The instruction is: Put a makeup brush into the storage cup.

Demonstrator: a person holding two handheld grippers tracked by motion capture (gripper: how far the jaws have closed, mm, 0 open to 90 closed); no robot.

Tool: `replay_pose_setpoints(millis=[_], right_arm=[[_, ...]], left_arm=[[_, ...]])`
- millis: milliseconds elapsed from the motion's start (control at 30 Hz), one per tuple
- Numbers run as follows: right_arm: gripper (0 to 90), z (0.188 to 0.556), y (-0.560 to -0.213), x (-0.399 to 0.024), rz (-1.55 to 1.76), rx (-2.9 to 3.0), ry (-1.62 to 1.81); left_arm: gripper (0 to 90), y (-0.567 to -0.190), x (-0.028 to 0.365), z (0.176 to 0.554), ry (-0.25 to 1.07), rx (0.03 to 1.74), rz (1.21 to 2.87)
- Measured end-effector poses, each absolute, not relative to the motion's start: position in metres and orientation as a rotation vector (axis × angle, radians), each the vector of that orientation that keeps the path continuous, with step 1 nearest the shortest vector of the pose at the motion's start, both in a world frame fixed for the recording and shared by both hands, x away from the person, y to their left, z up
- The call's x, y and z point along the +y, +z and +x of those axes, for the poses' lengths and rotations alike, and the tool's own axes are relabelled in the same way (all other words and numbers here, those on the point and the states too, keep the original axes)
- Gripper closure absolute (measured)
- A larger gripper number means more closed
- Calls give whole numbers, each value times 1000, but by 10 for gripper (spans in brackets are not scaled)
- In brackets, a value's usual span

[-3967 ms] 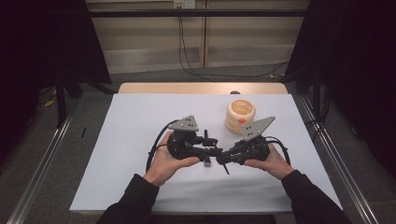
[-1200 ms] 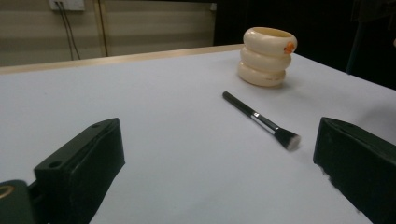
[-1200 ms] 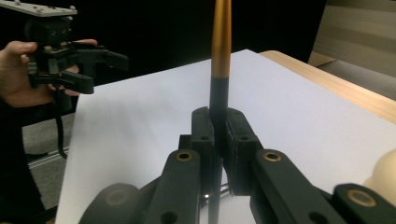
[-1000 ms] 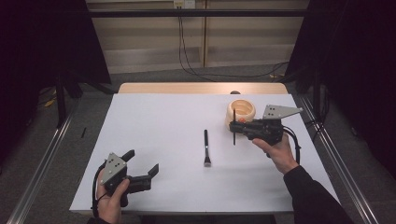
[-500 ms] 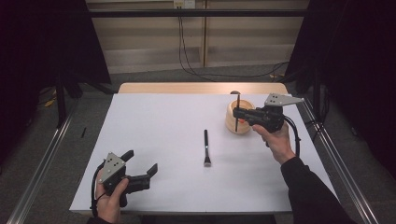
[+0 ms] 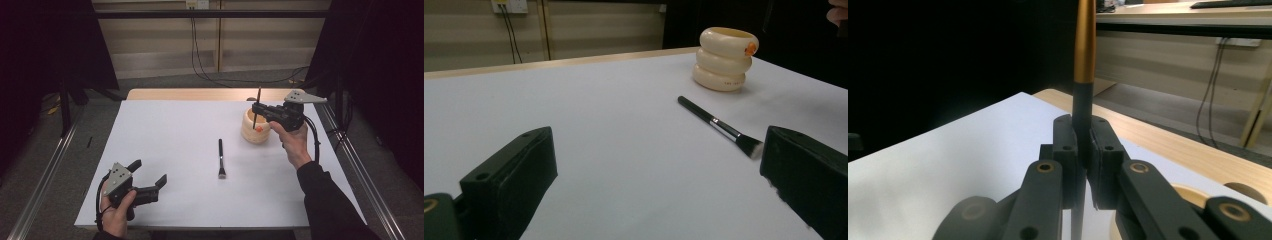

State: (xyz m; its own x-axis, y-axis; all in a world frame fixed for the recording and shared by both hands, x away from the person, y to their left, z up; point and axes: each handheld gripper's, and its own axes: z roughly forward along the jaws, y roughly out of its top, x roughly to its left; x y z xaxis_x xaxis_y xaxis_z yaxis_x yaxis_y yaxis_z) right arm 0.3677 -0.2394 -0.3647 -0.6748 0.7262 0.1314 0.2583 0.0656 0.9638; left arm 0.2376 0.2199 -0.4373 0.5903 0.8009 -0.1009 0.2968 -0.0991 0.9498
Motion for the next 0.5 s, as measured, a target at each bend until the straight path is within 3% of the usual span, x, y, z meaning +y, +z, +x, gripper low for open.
replay_pose_setpoints(millis=[500], right_arm=[[841, 395, -366, -243, 1032, 1909, 1582]], left_arm=[[10, -437, 222, 237, 526, 888, 1654]])
